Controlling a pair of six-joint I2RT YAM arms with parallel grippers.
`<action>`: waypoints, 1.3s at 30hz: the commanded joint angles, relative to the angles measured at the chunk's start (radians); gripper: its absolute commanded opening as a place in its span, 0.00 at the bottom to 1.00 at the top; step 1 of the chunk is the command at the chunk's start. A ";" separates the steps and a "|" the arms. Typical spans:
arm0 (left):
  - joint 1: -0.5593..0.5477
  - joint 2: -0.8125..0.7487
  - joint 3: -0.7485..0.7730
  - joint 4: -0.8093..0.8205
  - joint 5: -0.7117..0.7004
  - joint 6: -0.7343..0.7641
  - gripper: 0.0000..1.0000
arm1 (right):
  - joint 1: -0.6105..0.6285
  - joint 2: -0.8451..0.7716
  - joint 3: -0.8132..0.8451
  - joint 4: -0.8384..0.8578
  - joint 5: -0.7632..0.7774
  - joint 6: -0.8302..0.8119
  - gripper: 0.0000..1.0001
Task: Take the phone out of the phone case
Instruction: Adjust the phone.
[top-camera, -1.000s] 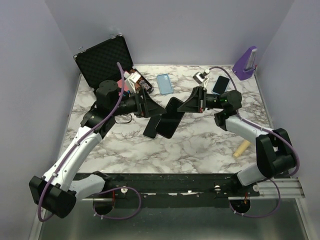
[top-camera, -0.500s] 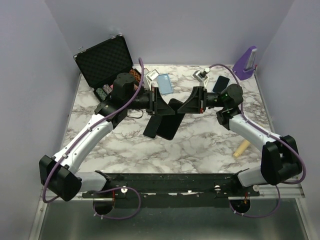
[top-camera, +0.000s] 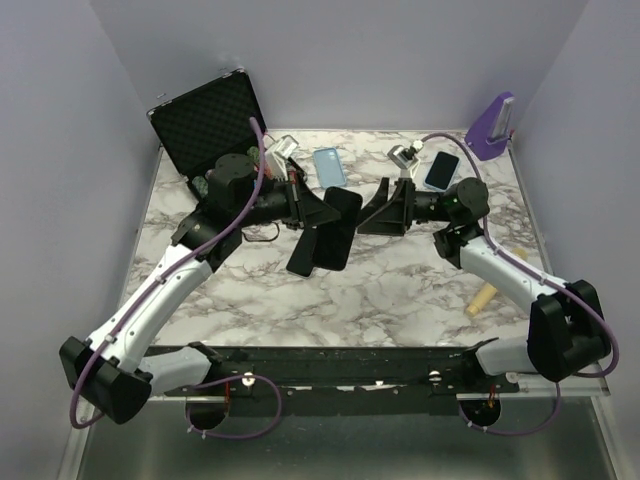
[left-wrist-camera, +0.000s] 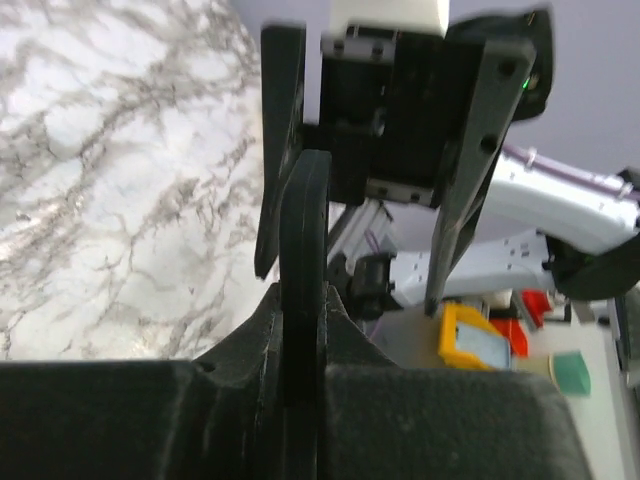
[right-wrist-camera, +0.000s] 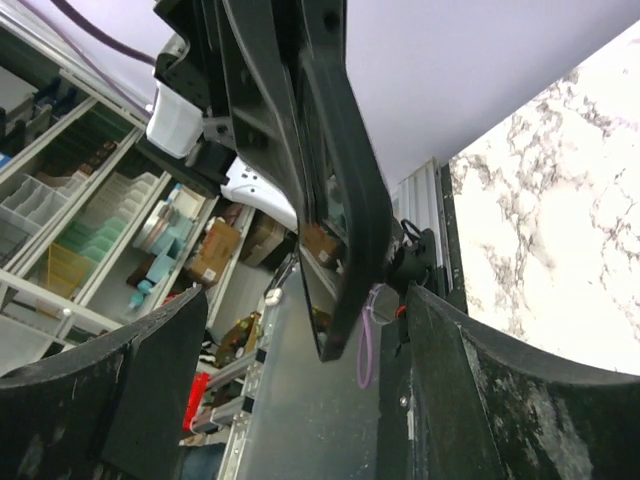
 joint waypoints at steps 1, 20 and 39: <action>0.020 -0.121 -0.060 0.195 -0.211 -0.171 0.00 | 0.062 -0.038 -0.084 0.087 0.086 -0.002 0.88; 0.111 -0.106 -0.184 0.497 -0.081 -0.612 0.00 | 0.182 -0.058 -0.111 0.234 0.132 -0.003 0.21; 0.145 -0.164 -0.276 0.614 -0.043 -0.640 0.00 | 0.182 -0.070 -0.058 0.222 0.141 0.007 0.46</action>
